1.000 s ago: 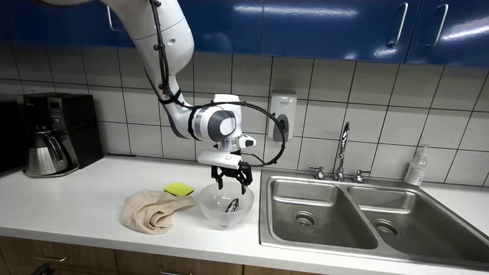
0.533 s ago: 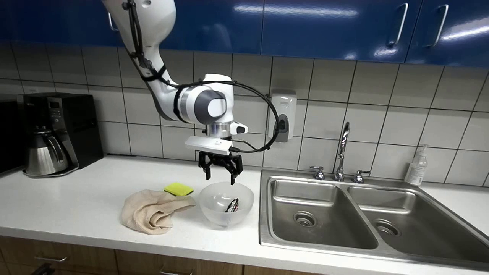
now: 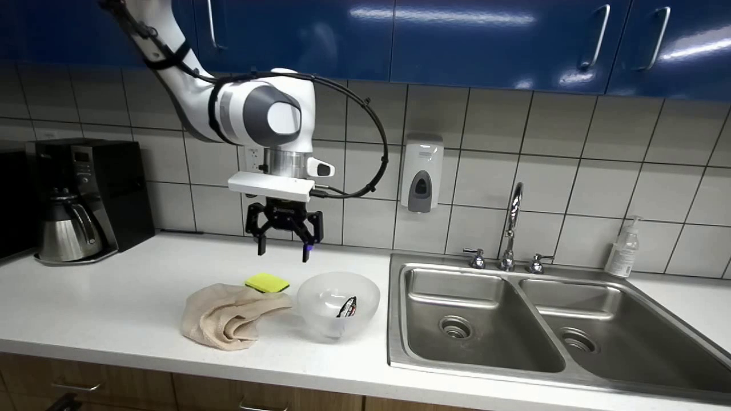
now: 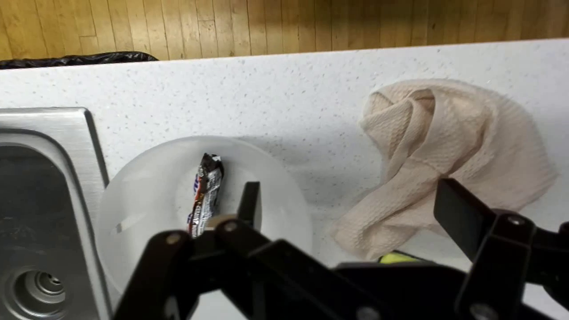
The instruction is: Put the candy bar into the bowl
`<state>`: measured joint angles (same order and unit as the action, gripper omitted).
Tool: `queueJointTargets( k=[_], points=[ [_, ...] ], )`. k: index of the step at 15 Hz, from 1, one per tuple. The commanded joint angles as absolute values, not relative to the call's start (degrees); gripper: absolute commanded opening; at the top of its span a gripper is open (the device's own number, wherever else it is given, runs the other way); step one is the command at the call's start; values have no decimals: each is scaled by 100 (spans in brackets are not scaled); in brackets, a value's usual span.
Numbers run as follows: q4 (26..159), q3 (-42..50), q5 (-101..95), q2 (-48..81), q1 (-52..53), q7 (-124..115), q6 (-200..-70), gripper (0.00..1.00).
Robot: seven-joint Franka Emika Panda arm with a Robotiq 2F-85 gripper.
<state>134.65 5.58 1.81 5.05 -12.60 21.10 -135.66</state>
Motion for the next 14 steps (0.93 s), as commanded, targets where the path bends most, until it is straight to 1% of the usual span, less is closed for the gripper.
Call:
queueJointTargets(
  k=[1, 9, 10, 14],
  points=[
    [13936, 496, 211, -231, -971, 2615, -13054, 100],
    [14277, 193, 173, -661, -95, 2954, -12409, 100],
    [14129, 295, 178, -414, -168, 2777, -12618, 100],
    [14146, 295, 180, -395, -109, 2756, -12612, 100]
  ],
)
